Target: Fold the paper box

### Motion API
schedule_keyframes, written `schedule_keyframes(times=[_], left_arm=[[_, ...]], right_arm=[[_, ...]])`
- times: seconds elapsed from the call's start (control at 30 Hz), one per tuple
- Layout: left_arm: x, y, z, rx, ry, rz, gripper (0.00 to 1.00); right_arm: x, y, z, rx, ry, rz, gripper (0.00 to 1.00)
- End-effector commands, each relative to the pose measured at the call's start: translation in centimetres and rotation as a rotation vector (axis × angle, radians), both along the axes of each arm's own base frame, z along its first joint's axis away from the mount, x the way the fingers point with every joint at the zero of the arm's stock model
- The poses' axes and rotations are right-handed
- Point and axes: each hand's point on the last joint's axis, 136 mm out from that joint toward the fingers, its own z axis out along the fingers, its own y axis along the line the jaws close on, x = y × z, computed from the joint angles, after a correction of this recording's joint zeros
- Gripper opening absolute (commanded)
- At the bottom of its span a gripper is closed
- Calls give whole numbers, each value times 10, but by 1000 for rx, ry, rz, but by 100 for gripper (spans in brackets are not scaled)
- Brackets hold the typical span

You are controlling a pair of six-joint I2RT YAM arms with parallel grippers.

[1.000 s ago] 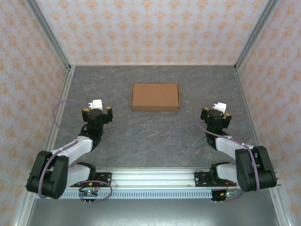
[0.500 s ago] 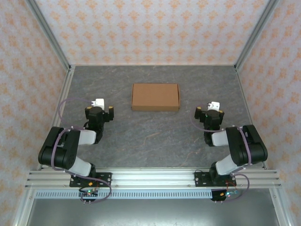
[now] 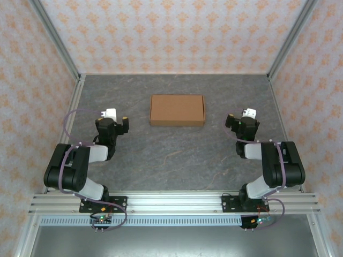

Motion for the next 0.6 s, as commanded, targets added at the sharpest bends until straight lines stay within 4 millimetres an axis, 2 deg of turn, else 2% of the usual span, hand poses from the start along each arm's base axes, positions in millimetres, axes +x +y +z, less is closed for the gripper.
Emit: schedule_keyframes(times=[0.0, 0.57], left_arm=[[4, 1, 7, -11, -18, 3, 100], [4, 0, 6, -11, -18, 2, 100]], right_arm=[[1, 2, 2, 12, -4, 5, 99], [1, 4, 1, 13, -2, 11, 99]])
